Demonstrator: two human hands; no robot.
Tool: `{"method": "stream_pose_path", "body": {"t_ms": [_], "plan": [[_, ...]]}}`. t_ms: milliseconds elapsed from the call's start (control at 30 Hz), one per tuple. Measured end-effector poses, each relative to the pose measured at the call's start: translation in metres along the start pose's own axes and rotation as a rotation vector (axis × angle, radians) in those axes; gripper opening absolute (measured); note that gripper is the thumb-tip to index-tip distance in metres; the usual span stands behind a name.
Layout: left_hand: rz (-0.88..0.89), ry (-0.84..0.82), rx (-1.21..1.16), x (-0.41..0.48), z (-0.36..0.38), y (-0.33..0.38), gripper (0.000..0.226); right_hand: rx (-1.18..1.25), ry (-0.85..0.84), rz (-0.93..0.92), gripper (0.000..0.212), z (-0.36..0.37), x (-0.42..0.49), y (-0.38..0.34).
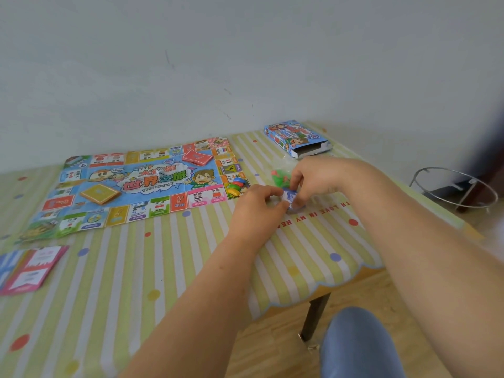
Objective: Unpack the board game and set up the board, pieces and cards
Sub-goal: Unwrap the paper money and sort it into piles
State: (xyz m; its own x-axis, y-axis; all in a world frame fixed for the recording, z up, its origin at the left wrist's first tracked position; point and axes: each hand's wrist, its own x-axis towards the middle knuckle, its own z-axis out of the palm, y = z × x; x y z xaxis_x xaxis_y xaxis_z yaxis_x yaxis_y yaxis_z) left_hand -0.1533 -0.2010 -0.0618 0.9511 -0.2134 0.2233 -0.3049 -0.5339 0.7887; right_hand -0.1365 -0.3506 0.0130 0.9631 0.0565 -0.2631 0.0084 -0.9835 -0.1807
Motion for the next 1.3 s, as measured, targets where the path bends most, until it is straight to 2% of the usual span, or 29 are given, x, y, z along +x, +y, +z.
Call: {"method": "stream_pose_path", "body": {"t_ms": [200,467,667,767,1033,1167,1300], "plan": [[-0.008,0.008,-0.025,0.001,0.000,0.000,0.028,0.057,-0.008,0.026,0.034,0.005,0.003,0.006],[-0.044,-0.015,-0.074,0.005,0.003,0.000,0.047,0.150,-0.009,0.013,0.032,0.007,0.000,0.009],[-0.098,-0.007,-0.103,0.005,0.001,0.004,0.043,0.222,0.045,-0.012,0.038,0.009,-0.002,0.009],[-0.140,-0.014,-0.129,0.005,0.000,0.005,0.034,0.253,0.060,-0.003,0.044,0.012,-0.002,0.010],[-0.195,0.003,-0.348,0.005,-0.002,0.008,0.016,0.347,0.075,-0.027,0.058,0.017,-0.003,0.010],[-0.186,0.036,-0.404,0.005,-0.003,0.010,0.008,0.323,0.097,-0.067,0.051,0.014,-0.008,0.009],[-0.198,0.058,-0.471,0.005,-0.006,0.011,0.005,0.403,0.139,-0.100,0.028,0.009,-0.013,0.015]]}}
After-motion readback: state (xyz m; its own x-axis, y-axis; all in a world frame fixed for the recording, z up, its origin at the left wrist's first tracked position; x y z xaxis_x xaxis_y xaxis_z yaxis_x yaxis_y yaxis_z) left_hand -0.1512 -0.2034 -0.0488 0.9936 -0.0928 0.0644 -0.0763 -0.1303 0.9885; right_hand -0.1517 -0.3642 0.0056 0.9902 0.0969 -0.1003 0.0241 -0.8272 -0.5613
